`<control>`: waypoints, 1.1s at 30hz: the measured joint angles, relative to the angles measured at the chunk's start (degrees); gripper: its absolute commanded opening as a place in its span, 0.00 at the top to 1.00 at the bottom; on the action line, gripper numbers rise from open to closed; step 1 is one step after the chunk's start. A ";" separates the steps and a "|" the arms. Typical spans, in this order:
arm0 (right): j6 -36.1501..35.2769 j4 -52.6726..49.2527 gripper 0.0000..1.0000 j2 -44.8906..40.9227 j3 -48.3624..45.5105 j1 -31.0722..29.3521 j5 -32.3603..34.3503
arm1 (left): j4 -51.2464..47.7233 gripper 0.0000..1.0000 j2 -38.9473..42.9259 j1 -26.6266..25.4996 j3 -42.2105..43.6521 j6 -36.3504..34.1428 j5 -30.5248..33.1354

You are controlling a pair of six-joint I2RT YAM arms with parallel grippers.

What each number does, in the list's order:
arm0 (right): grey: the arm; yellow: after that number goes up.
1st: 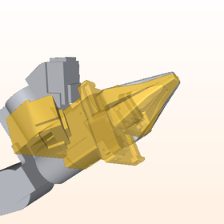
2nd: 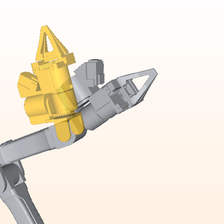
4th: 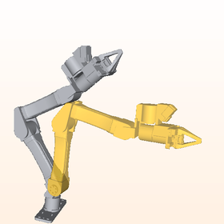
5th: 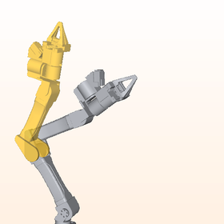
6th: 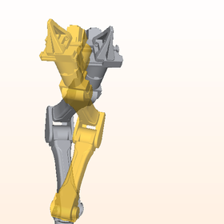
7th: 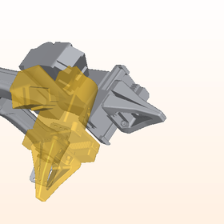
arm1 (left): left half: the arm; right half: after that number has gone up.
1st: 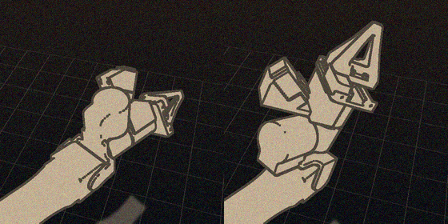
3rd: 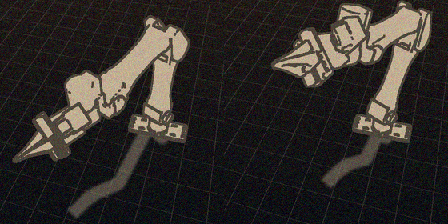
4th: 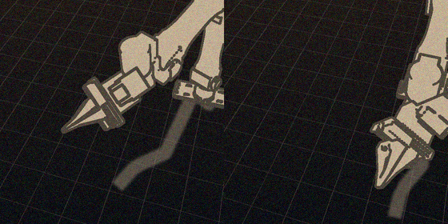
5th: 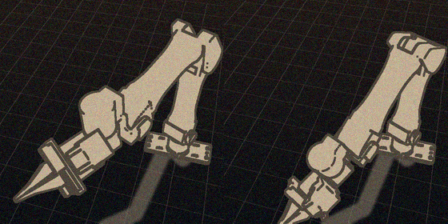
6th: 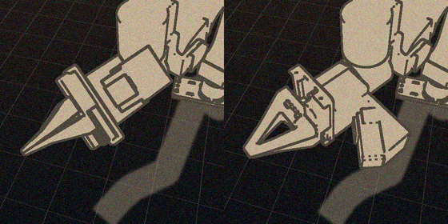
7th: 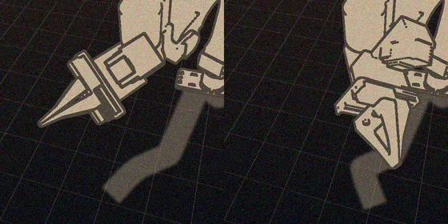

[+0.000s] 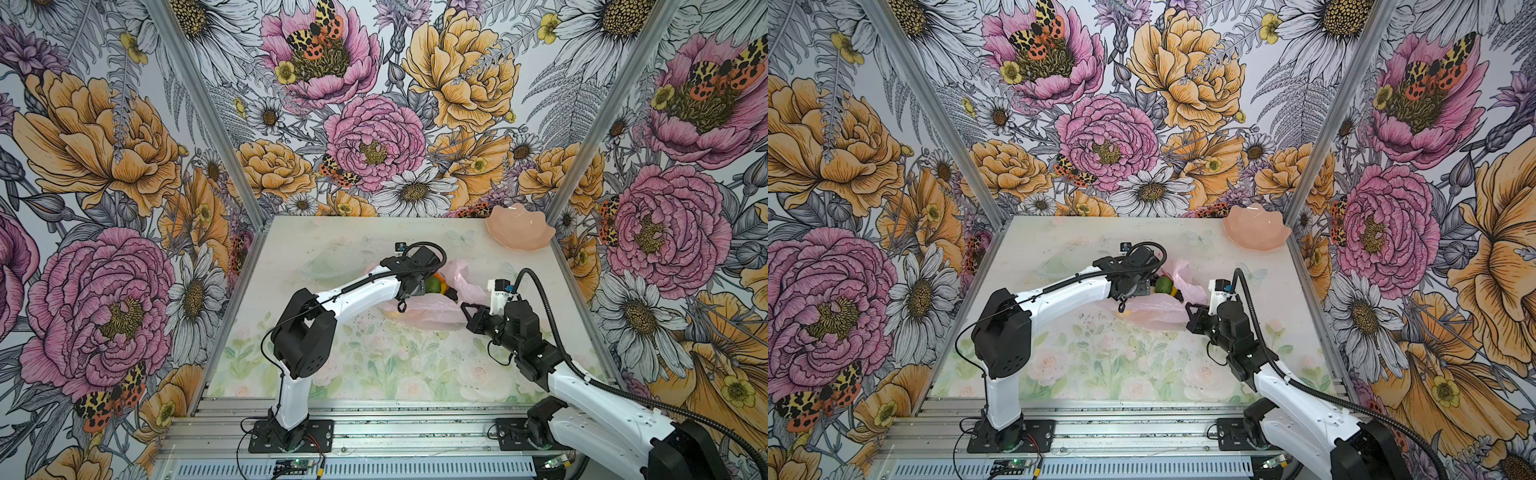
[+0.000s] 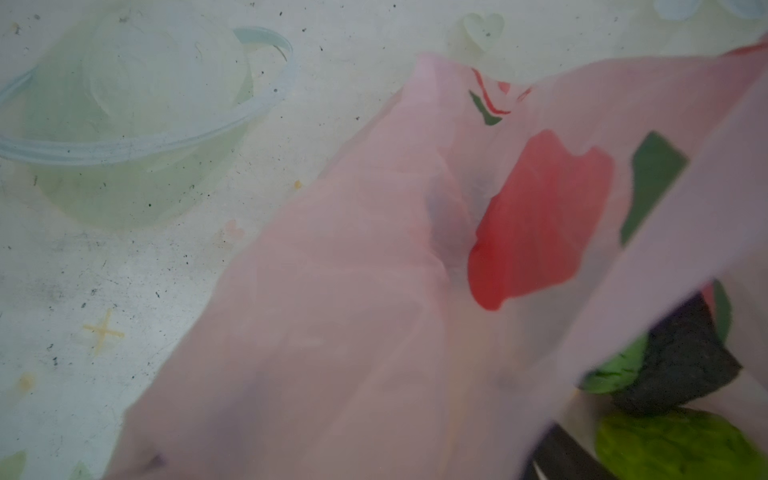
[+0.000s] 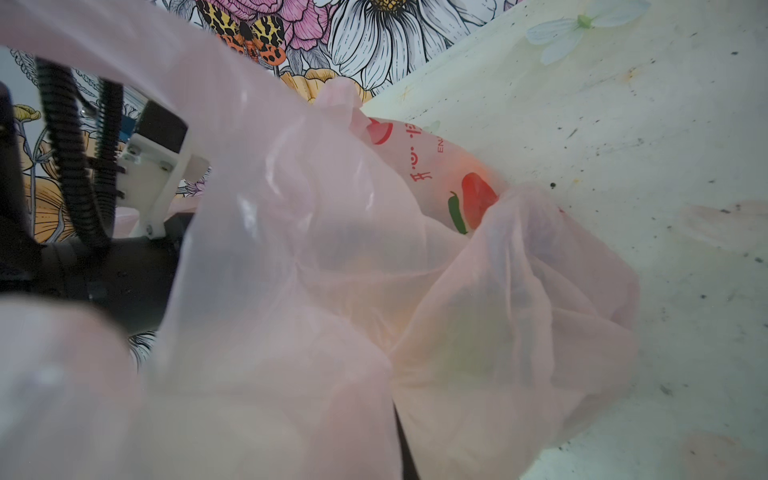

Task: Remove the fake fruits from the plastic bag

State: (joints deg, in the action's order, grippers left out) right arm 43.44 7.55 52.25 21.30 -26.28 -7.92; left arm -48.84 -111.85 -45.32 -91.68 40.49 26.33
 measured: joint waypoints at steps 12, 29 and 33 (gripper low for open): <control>-2.38 -0.42 1.00 3.89 3.34 4.28 0.02 | 5.68 0.96 6.47 7.06 10.16 -3.89 -7.61; -6.19 1.92 0.69 15.13 11.26 3.32 -2.54 | 24.22 1.00 32.24 20.06 32.87 -1.01 -20.02; -7.93 -4.66 0.52 8.81 12.22 3.21 0.63 | 25.00 1.00 29.75 17.16 32.39 -1.07 -19.96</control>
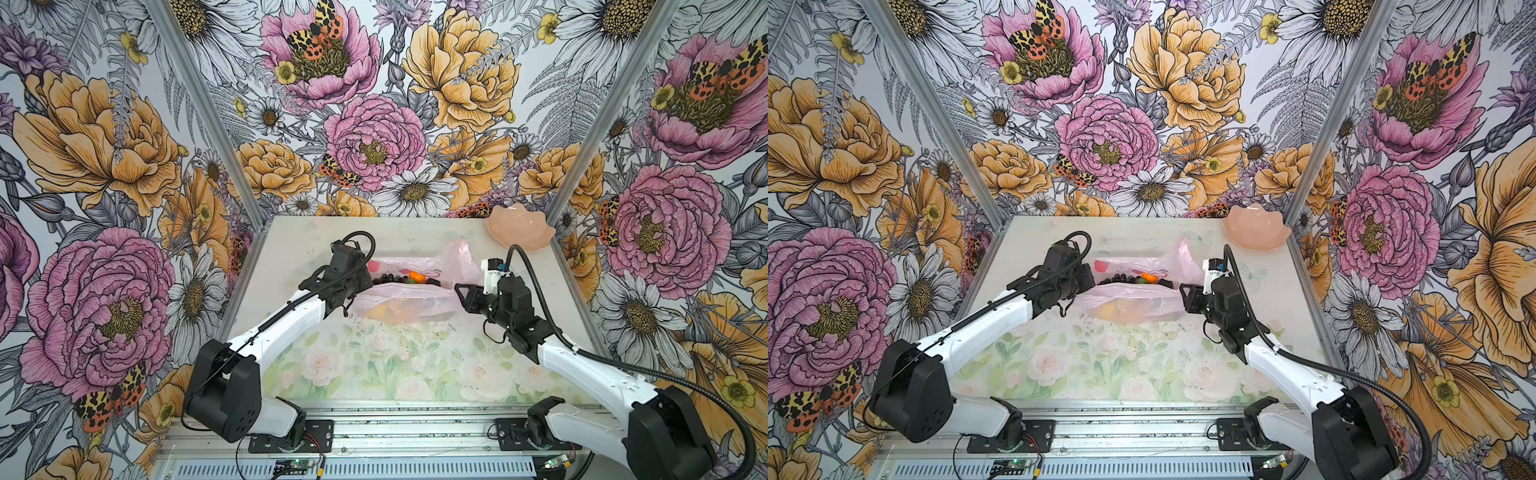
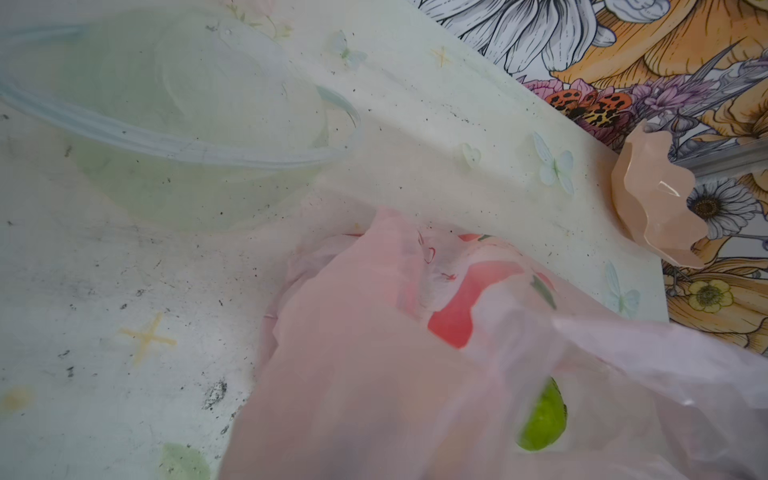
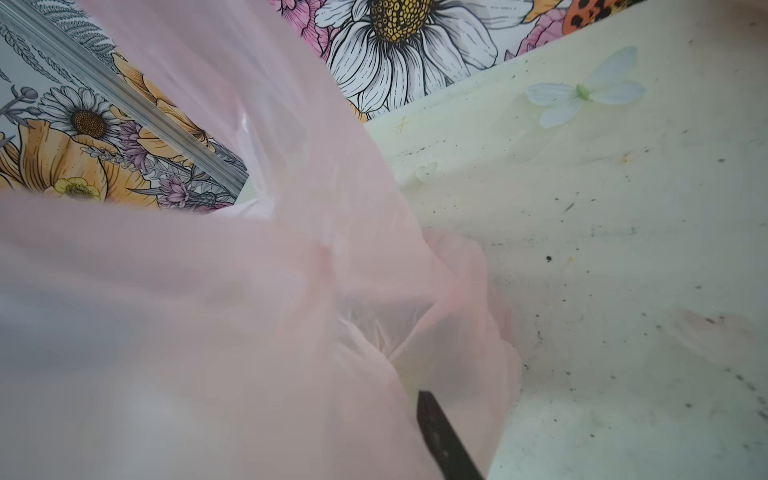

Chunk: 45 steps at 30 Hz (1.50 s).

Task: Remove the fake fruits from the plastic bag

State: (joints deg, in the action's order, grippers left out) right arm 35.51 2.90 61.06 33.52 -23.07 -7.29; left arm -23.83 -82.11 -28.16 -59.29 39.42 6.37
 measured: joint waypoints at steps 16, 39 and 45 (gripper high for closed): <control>-7.56 -33.00 0.43 -13.22 22.77 -8.87 16.13 | -3.82 1.00 -8.41 -5.75 -8.24 -1.07 2.19; -9.97 -36.96 0.32 24.72 36.96 -24.92 34.07 | -4.68 1.00 -4.02 -6.12 -5.38 -1.92 3.50; -8.76 -38.51 0.27 29.00 37.83 -18.99 34.75 | -4.63 1.00 -3.87 -6.10 -3.98 -1.90 3.50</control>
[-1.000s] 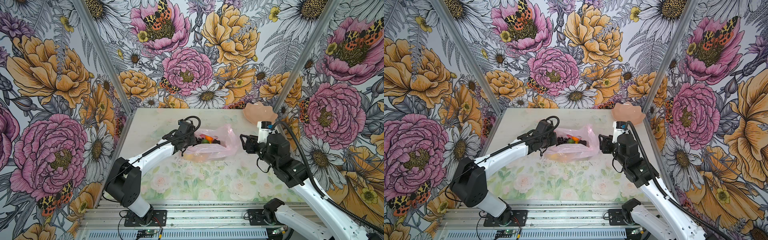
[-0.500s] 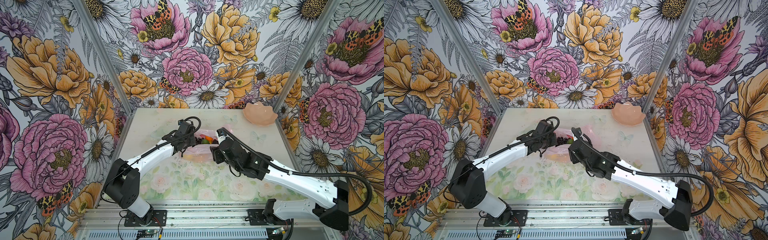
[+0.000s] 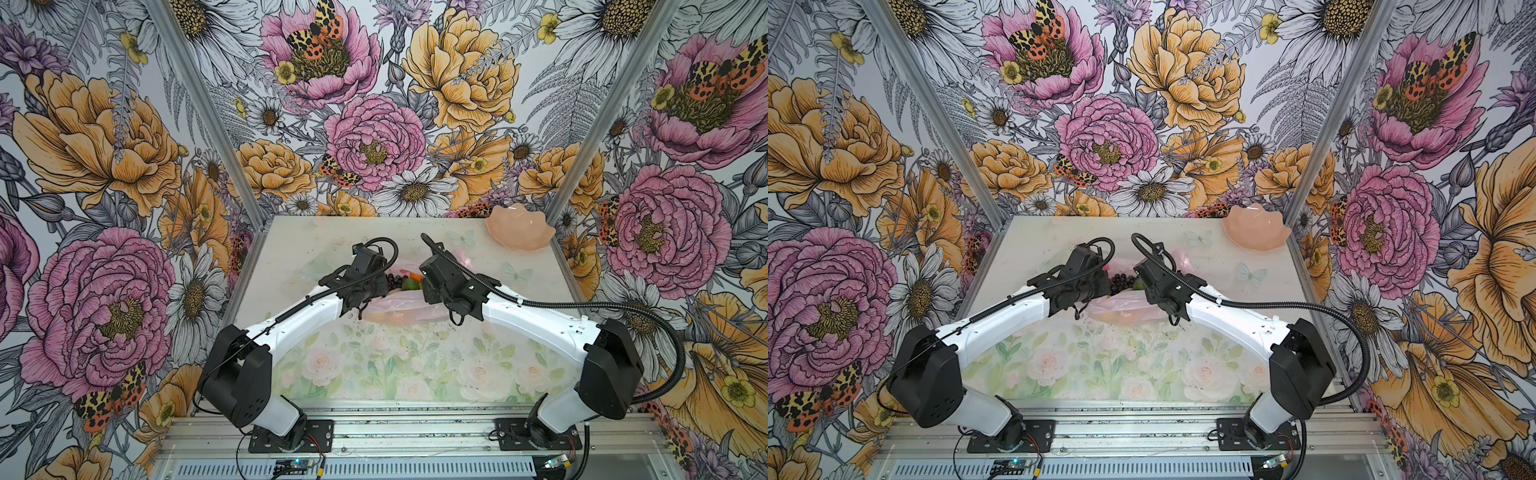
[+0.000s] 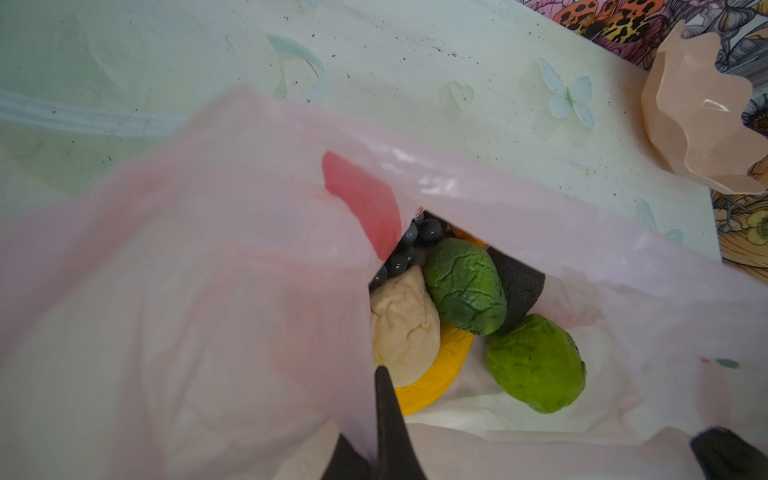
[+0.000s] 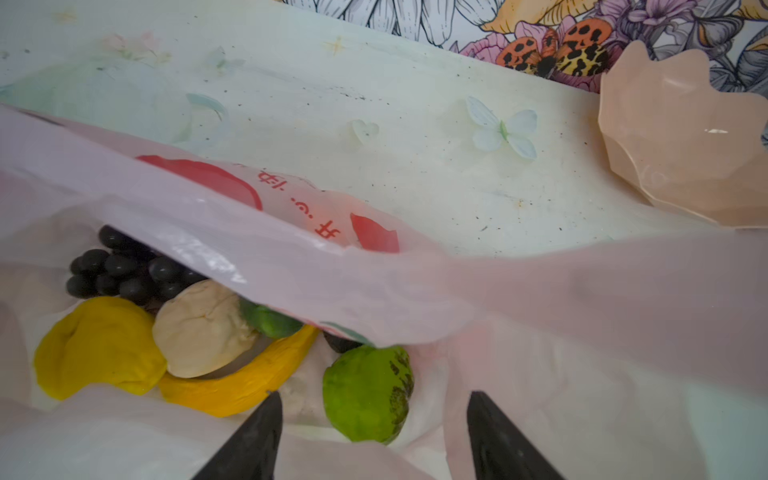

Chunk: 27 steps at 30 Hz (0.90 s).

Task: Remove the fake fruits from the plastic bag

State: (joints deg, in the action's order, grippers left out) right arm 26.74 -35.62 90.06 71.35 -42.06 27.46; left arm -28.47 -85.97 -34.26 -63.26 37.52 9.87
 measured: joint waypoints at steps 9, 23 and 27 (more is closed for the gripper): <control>1.66 -1.44 0.18 3.72 -1.57 9.33 -3.26 | 1.99 1.00 2.49 2.62 4.59 0.09 -0.55; 3.80 4.66 0.86 12.61 -4.42 12.15 -22.73 | 3.48 1.00 1.57 3.17 5.64 0.66 -2.29; 3.43 6.56 1.00 10.71 -5.90 12.74 -26.21 | 3.54 1.00 1.22 4.46 6.21 0.63 -3.13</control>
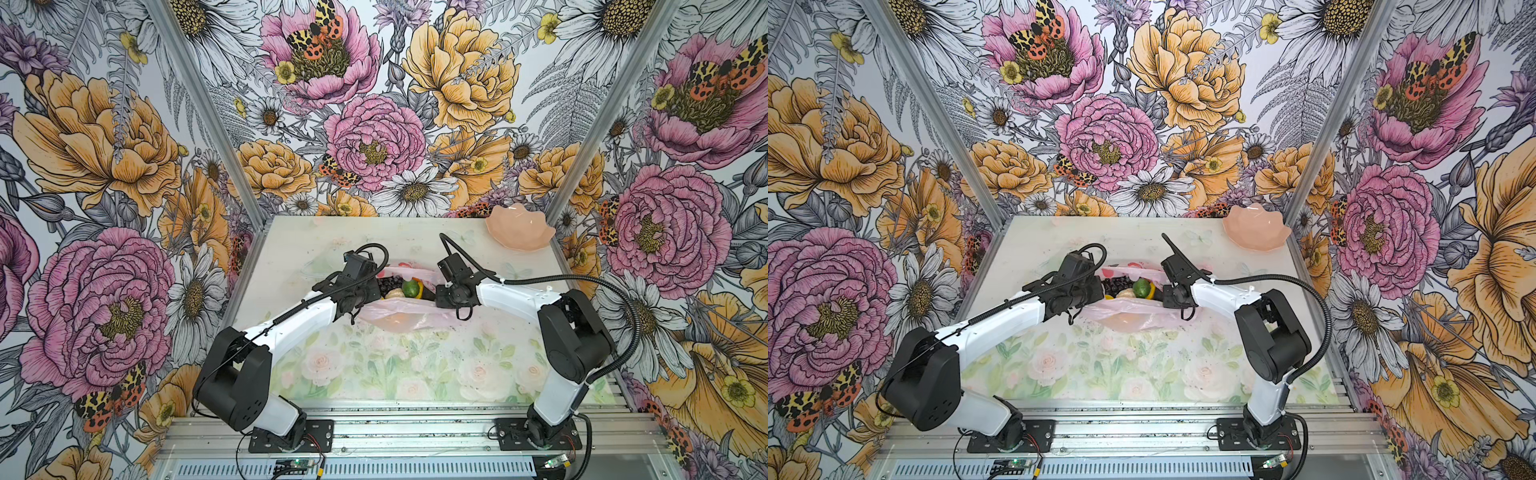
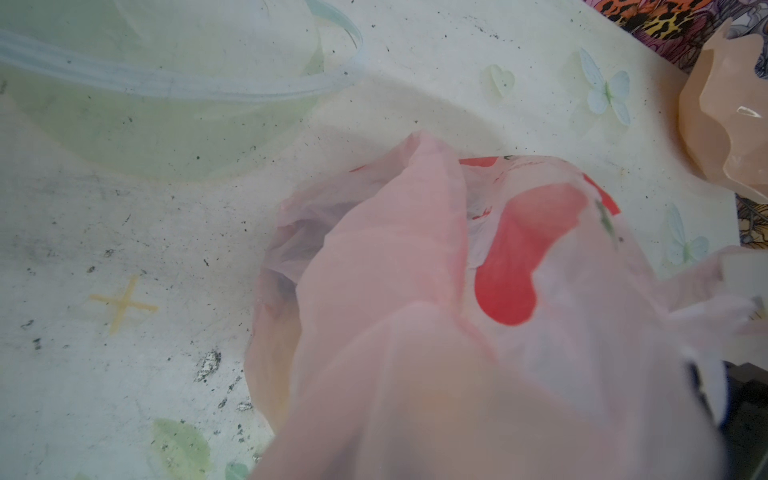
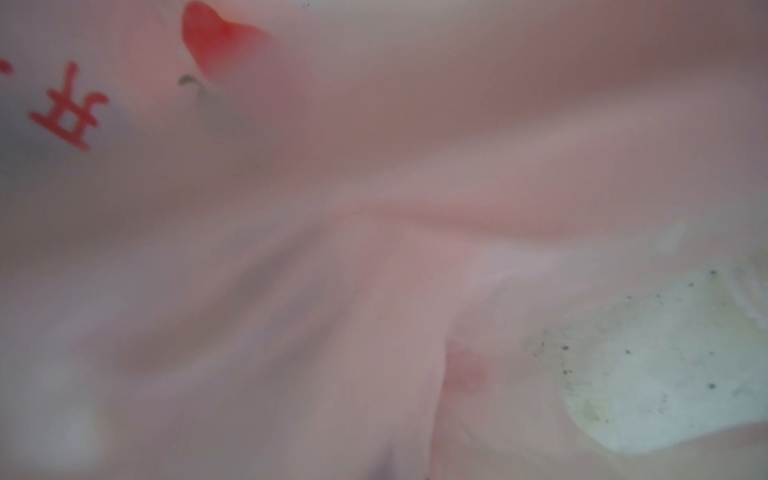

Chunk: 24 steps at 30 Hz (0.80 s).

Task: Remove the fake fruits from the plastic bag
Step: 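Pull the bag edge away with the right gripper while the left gripper holds the bag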

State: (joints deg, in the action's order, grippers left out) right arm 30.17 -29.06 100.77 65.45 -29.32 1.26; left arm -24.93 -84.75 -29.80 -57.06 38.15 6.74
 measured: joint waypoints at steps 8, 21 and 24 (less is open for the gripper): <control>-1.11 5.60 1.00 -14.53 -1.90 0.72 -8.31 | 2.38 1.00 1.57 6.69 3.89 -0.20 -2.86; 10.14 30.84 1.00 -19.17 -16.90 15.98 -35.52 | 13.16 1.00 7.74 18.69 8.11 0.94 -19.08; 13.64 37.38 1.00 -16.50 -20.72 17.70 -38.03 | 14.25 1.00 4.94 19.74 8.48 1.66 -21.27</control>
State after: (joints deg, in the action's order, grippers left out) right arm 43.81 8.32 84.27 44.73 -11.62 -36.77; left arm -10.68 -79.81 -10.07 -48.58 39.81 -14.52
